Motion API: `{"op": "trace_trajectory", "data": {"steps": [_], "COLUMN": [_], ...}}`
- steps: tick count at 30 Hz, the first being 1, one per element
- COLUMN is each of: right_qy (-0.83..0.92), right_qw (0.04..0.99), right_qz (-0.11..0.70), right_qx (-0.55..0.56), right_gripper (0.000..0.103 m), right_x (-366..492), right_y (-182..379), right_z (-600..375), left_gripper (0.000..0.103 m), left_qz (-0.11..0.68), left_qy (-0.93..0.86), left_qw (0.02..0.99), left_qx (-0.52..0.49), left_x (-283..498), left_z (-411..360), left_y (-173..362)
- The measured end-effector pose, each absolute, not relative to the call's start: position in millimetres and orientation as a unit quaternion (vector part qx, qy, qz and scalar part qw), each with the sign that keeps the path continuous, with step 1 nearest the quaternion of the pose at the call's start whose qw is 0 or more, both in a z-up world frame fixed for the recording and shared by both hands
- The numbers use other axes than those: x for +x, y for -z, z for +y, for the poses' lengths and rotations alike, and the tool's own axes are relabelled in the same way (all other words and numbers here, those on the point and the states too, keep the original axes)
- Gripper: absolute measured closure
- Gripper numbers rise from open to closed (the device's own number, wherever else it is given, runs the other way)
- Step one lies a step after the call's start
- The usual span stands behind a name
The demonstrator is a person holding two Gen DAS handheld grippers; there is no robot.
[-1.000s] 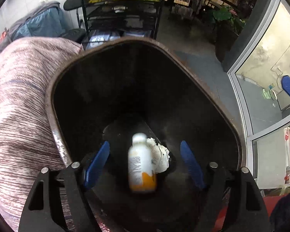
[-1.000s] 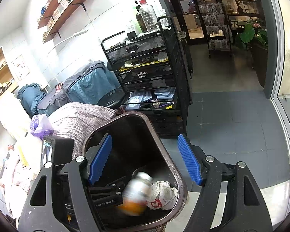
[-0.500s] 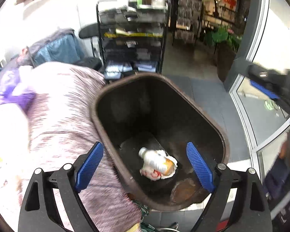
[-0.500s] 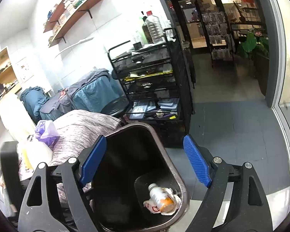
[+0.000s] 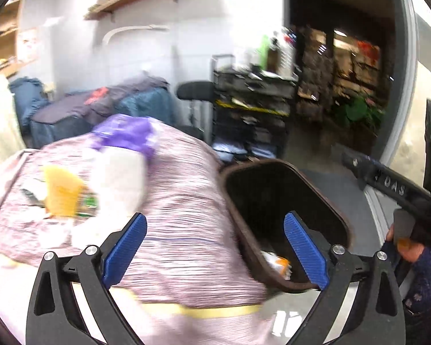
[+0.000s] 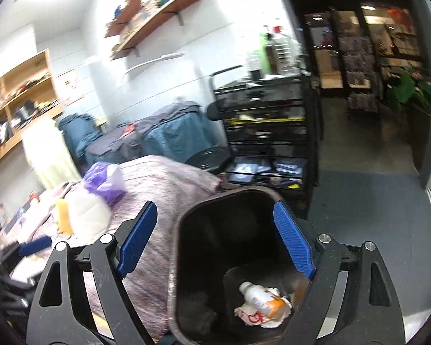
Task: Collect trash
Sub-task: 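Move both tools back over the trash on the bed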
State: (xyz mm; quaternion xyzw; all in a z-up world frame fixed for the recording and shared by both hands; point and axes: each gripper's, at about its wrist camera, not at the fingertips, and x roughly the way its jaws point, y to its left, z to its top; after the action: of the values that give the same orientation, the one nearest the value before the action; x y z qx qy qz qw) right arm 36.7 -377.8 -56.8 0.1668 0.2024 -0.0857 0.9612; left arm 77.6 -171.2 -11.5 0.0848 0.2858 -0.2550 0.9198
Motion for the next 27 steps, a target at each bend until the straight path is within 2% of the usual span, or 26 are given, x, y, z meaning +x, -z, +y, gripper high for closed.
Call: {"op": "trace_trajectory", "data": {"steps": [6,17,27], "right_qy": [0.025,-0.082,-0.149], "right_qw": [0.967,0.95,0.935], "right_qz": [0.217,0.275,0.307], "right_qx": [0.134,0.122,0.098], "right_gripper": [0.02,0.015,0.015], "right_x": [54.3,97.9,153.3], "right_y": [59.5,69.2,65.8], "right_z": [-334.2,-264.4,-202.8], "left_gripper": [0.006,0.006,0.006], "left_qz": [0.266,0.311,0.327], "left_qy": [0.197,0.109,0.084], "left_qw": [0.941,0.944,0.941], "left_qx": [0.064,0.025,0.023], "left_x": [77.4,100.0,115.2], "left_z": [-123.4,-23.1,14.0], "left_y": [11.6,35.4,41.8]}}
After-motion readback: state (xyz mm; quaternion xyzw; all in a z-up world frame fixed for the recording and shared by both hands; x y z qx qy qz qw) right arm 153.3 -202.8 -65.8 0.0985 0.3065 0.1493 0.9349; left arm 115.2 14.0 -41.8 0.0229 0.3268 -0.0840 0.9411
